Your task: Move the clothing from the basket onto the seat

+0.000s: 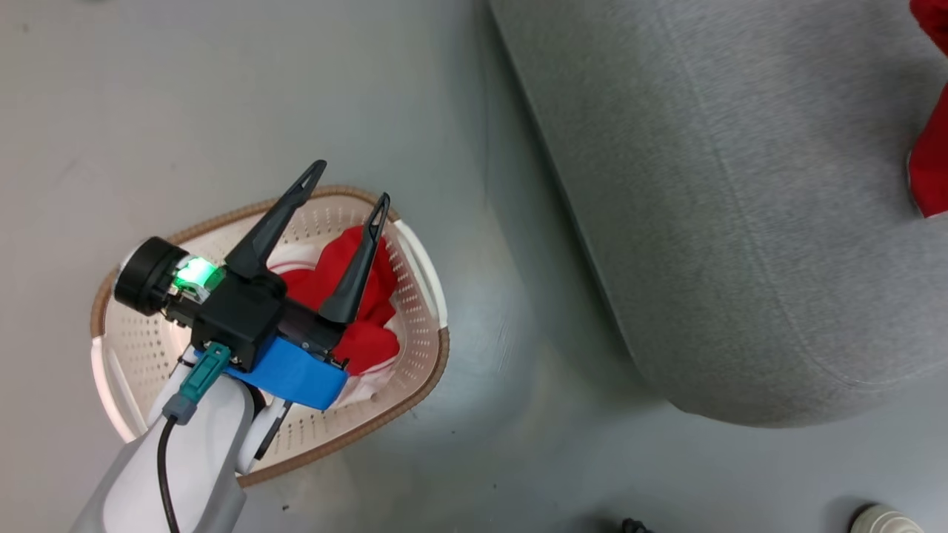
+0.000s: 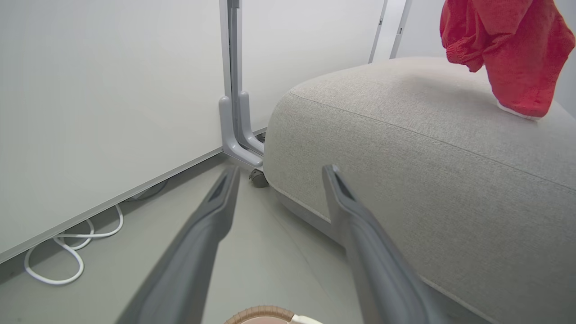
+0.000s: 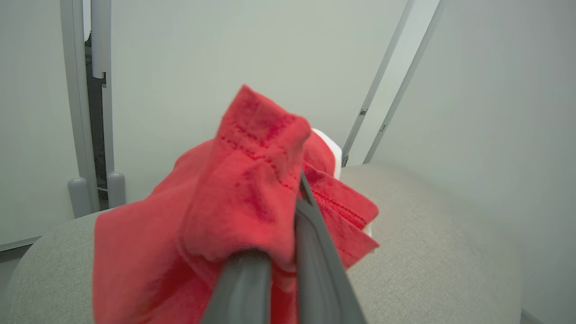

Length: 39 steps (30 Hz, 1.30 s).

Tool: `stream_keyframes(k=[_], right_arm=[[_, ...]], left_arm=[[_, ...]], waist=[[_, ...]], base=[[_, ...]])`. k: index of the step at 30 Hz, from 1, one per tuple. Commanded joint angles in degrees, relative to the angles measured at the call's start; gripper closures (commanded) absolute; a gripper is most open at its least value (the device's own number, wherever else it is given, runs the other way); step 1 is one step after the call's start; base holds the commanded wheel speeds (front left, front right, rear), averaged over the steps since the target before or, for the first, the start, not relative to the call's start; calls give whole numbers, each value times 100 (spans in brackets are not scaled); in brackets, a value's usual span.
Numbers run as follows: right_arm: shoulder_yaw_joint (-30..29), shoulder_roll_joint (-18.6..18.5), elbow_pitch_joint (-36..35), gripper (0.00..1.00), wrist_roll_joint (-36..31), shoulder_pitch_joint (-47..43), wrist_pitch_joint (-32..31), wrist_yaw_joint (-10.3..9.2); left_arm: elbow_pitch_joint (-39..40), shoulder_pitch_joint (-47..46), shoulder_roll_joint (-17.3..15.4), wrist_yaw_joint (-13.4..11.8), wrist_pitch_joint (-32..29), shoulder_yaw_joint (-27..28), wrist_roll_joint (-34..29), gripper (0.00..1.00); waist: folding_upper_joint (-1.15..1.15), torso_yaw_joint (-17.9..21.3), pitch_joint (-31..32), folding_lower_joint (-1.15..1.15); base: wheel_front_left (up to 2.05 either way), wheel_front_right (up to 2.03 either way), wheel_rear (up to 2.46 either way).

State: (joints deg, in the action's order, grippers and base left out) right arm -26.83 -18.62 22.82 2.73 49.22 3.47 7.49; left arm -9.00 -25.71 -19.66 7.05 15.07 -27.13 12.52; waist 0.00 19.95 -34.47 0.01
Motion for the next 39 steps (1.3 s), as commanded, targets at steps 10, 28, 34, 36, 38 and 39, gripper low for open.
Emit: stream_keyframes(k=[10,28,34,36,38,39], right_arm=[[-353,-17,1159,100,-139,251,453,1],[-254,-198,2339,0,-69,593,1070,1],[-149,-282,2446,0,36,570,1103,1],[-121,-301,2469,0,69,532,1114,1],[-104,-325,2490,0,104,477,1123,1],[-97,-334,2498,0,113,450,1119,1]], left_arm=[[413,-193,-248,-106,-15,98,-102,0],[313,-230,-132,-185,11,-9,-49,0],[237,-259,-59,-179,17,-25,-11,0],[212,-256,-22,-175,16,-29,6,0],[202,-263,26,-166,18,-26,0,0],[201,-266,50,-161,18,-18,8,0]], waist=[[0,-415,-867,-1],[0,-491,-796,-1],[0,-505,-726,-1],[0,-514,-681,-1],[0,-526,-629,-1],[0,-532,-599,-1]], base=[[0,0,0],[0,0,0],[0,0,0],[0,0,0],[0,0,0],[0,0,0]])
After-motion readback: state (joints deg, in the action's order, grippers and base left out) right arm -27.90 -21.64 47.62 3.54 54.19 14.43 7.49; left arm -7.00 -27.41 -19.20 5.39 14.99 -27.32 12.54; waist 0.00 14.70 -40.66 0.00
